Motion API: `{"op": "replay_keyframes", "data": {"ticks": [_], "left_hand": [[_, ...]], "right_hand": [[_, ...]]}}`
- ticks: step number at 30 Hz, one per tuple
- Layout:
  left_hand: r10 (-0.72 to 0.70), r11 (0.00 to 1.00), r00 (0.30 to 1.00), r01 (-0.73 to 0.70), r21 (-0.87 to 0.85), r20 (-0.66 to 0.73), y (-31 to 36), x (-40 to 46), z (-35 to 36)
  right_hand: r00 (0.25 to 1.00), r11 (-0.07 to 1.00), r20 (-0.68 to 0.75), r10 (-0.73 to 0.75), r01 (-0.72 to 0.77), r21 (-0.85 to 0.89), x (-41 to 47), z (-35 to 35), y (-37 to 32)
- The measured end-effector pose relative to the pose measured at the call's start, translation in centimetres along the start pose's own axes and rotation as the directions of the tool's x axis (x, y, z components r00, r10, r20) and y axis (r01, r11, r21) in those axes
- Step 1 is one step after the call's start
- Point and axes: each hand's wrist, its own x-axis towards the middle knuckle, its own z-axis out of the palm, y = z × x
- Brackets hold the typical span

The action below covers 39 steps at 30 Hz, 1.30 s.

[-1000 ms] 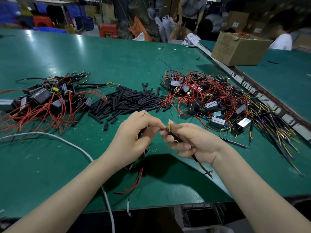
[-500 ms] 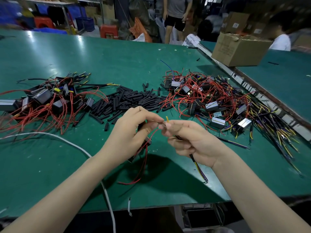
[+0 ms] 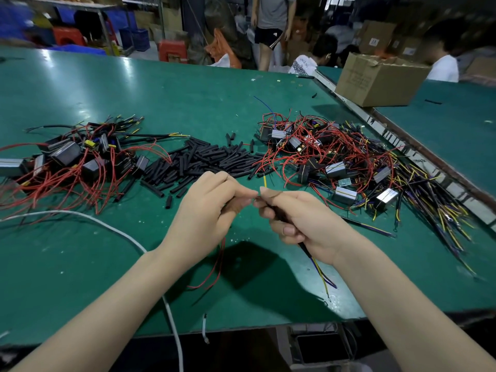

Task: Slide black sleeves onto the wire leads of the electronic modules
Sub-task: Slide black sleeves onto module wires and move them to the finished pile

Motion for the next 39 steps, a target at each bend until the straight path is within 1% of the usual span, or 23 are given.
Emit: {"op": "replay_keyframes", "data": {"ticks": [3, 6, 8, 9, 10, 11, 13, 14, 15, 17, 18, 21, 23, 26, 28, 30, 31, 32, 33, 34, 37, 38, 39], "left_hand": [[-0.021, 1.000, 1.000, 0.021, -0.001, 0.000, 0.2, 0.0, -0.1], [-0.120, 0.992, 0.992, 0.121, -0.026, 0.042, 0.1, 0.1, -0.3], [-0.201, 0.978, 0.976, 0.205, -0.045, 0.087, 0.0, 0.1, -0.4], [-0.234, 0.968, 0.966, 0.242, -0.070, 0.106, 0.0, 0.1, -0.4], [-0.264, 0.955, 0.956, 0.277, -0.102, 0.125, 0.0, 0.1, -0.4], [-0.295, 0.940, 0.944, 0.315, -0.134, 0.148, 0.0, 0.1, -0.3], [-0.380, 0.884, 0.892, 0.428, -0.187, 0.245, 0.2, 0.4, -0.1], [-0.435, 0.830, 0.844, 0.510, -0.224, 0.313, 0.2, 0.6, 0.1], [-0.492, 0.749, 0.785, 0.602, -0.276, 0.377, 0.2, 0.7, 0.2], [-0.575, 0.554, 0.666, 0.744, -0.373, 0.475, 0.4, 1.2, 0.3], [-0.591, 0.481, 0.623, 0.782, -0.396, 0.513, 0.5, 1.4, 0.3], [-0.603, 0.371, 0.549, 0.835, -0.406, 0.579, 0.7, 1.8, 0.4], [-0.618, 0.362, 0.520, 0.854, -0.374, 0.590, 0.7, 2.0, 0.3], [-0.634, 0.421, 0.514, 0.856, -0.299, 0.578, 0.6, 2.0, 0.0], [-0.625, 0.474, 0.552, 0.830, -0.294, 0.552, 0.5, 1.8, 0.0], [-0.620, 0.514, 0.591, 0.803, -0.302, 0.515, 0.5, 1.6, 0.2], [-0.623, 0.524, 0.600, 0.796, -0.302, 0.502, 0.5, 1.5, 0.2], [-0.627, 0.529, 0.597, 0.798, -0.289, 0.500, 0.4, 1.4, 0.3], [-0.630, 0.526, 0.579, 0.808, -0.265, 0.517, 0.3, 1.4, 0.2], [-0.626, 0.503, 0.545, 0.829, -0.246, 0.557, 0.2, 1.5, 0.1], [-0.539, 0.314, 0.384, 0.917, -0.245, 0.750, 0.0, 1.7, -0.4], [-0.500, 0.263, 0.347, 0.934, -0.243, 0.794, -0.1, 1.8, -0.6], [-0.474, 0.234, 0.334, 0.940, -0.249, 0.815, -0.1, 1.8, -0.6]], "right_hand": [[1.000, 1.000, 0.010, -0.028, 0.028, 0.014, 0.0, 0.0, 0.1], [0.999, 0.999, 0.021, -0.049, 0.049, -0.004, 0.0, -0.1, 0.0], [0.996, 0.995, -0.010, -0.084, 0.083, -0.057, -0.1, -0.2, 0.0], [0.992, 0.987, -0.042, -0.121, 0.116, -0.111, -0.1, -0.3, 0.0], [0.979, 0.963, -0.079, -0.190, 0.170, -0.211, -0.1, -0.3, 0.1], [0.948, 0.898, -0.105, -0.299, 0.242, -0.368, -0.2, -0.3, 0.3], [0.839, 0.642, -0.081, -0.538, 0.345, -0.685, 0.0, -0.4, 0.7], [0.782, 0.526, -0.059, -0.620, 0.359, -0.771, 0.1, -0.3, 0.9], [0.737, 0.454, -0.045, -0.674, 0.366, -0.813, 0.1, -0.3, 1.0], [0.678, 0.382, -0.018, -0.735, 0.392, -0.837, 0.1, -0.2, 1.4], [0.653, 0.351, -0.002, -0.757, 0.404, -0.845, -0.1, -0.2, 1.5], [0.568, 0.215, 0.058, -0.821, 0.401, -0.890, -0.5, -0.2, 1.7], [0.536, 0.137, 0.098, -0.838, 0.381, -0.914, -0.7, 0.0, 1.7], [0.514, 0.065, 0.128, -0.848, 0.341, -0.938, -0.8, 0.2, 1.9], [0.532, 0.087, 0.094, -0.841, 0.305, -0.948, -0.9, 0.4, 1.9], [0.573, 0.167, 0.028, -0.819, 0.286, -0.944, -0.9, 0.5, 1.8], [0.598, 0.210, 0.007, -0.802, 0.293, -0.933, -0.8, 0.5, 1.8], [0.610, 0.225, 0.009, -0.793, 0.306, -0.925, -0.8, 0.3, 1.8], [0.600, 0.195, 0.037, -0.799, 0.317, -0.928, -0.8, 0.2, 1.7], [0.575, 0.133, 0.086, -0.813, 0.327, -0.935, -0.8, 0.0, 1.6], [0.472, -0.069, 0.253, -0.845, 0.373, -0.925, -0.9, -0.8, 1.5], [0.434, -0.129, 0.302, -0.849, 0.383, -0.915, -0.9, -1.0, 1.5], [0.406, -0.175, 0.337, -0.849, 0.386, -0.906, -0.9, -1.2, 1.6]]}}
